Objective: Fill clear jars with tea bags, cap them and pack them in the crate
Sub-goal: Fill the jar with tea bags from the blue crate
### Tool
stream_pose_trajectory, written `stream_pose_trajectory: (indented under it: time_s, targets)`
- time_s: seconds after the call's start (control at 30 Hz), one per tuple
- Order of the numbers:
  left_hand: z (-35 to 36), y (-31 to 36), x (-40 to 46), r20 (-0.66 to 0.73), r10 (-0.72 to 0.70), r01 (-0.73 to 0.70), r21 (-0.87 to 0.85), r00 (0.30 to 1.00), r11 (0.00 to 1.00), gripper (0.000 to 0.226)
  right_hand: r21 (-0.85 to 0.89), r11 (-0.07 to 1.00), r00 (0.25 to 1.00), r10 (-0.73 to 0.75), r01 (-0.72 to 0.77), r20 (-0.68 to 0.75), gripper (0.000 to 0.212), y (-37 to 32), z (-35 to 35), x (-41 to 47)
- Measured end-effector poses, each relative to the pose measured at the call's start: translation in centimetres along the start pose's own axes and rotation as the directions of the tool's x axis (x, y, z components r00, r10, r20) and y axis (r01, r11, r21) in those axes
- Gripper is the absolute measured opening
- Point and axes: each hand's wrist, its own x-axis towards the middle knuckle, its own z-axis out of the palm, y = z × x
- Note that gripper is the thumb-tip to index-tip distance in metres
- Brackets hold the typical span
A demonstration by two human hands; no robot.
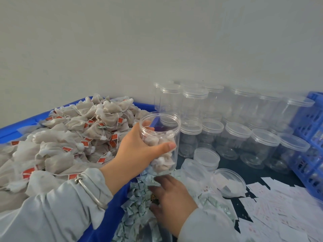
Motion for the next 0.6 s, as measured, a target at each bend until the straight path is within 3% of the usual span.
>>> stream_pose_trajectory:
  time_s: [0.1,0.2,0.27,0.33,0.4,0.53,0.6]
  targets:
    - [-0.2,-0.2,0.2,-0.031,0.006,-0.006,0.021,1.000,1.000,0.090,-0.030,1.000,0.996,0.000,0.002,0.084,0.051,-1.6,1.0,1.6]
    - [-0.2,-0.3,0.2,-0.036,-0.011,0.012,0.027,0.999,1.000,0.100,-0.046,0.999,0.997,-0.006,0.009,0.083,0.038,-2.1,1.5,2.5]
    - [-0.2,-0.2,0.3,-0.038,-0.023,0.024,0.025,0.999,0.999,0.102,-0.090,0.996,1.000,-0.007,0.007,-0.004,0.032,-2.0,1.8,2.8]
    - [-0.3,-0.2,0.3,-0.037,-0.037,0.038,0.012,0.999,0.999,0.088,-0.097,0.995,0.999,0.003,-0.007,-0.038,0.030,-1.6,1.9,2.9]
    - [-0.3,-0.2,0.4,-0.028,-0.050,0.050,-0.001,0.998,0.999,0.074,-0.044,0.999,0.998,0.015,-0.018,-0.065,0.027,-1.1,2.0,2.9]
    - [-0.5,-0.4,0.7,-0.043,-0.076,0.074,-0.040,0.996,0.996,0.087,0.138,0.989,0.982,0.072,-0.048,-0.174,0.027,-0.2,1.9,2.9]
    - [-0.6,-0.6,0.7,-0.070,-0.076,0.071,-0.070,0.995,0.995,0.078,0.202,0.969,0.971,0.175,-0.141,-0.163,0.013,0.7,1.3,3.1]
